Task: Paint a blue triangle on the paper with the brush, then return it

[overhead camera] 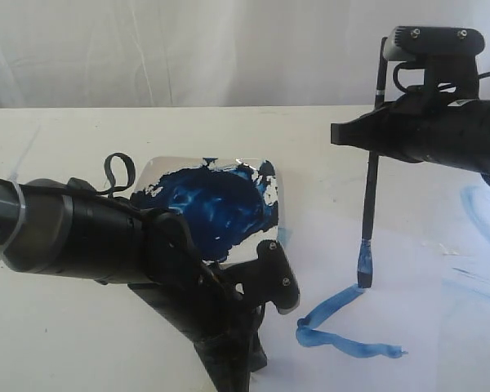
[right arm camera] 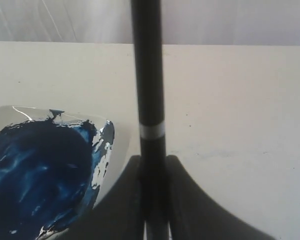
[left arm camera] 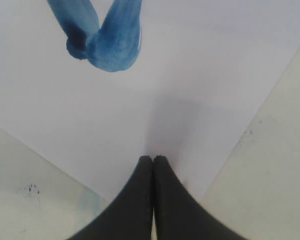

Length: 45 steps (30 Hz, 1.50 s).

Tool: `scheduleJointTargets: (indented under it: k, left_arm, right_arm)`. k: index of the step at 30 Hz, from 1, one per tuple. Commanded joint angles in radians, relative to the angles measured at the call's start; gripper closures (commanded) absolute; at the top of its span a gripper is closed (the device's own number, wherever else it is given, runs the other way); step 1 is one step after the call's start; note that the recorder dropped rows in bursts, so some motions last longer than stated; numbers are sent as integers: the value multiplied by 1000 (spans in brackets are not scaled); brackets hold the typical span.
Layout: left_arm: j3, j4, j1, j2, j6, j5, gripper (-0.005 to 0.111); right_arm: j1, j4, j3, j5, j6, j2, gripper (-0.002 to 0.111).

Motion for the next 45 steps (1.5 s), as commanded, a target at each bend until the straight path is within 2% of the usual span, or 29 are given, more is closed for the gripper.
scheduleJointTargets:
  k: [1, 45]
  left_arm:
    - [6, -9, -2, 16, -3, 33, 107]
    - [6, -9, -2, 16, -3, 35, 107]
  right_arm:
    - [1, 3, -9, -6, 3, 16, 108]
    - [-1, -79, -3, 213, -5, -37, 108]
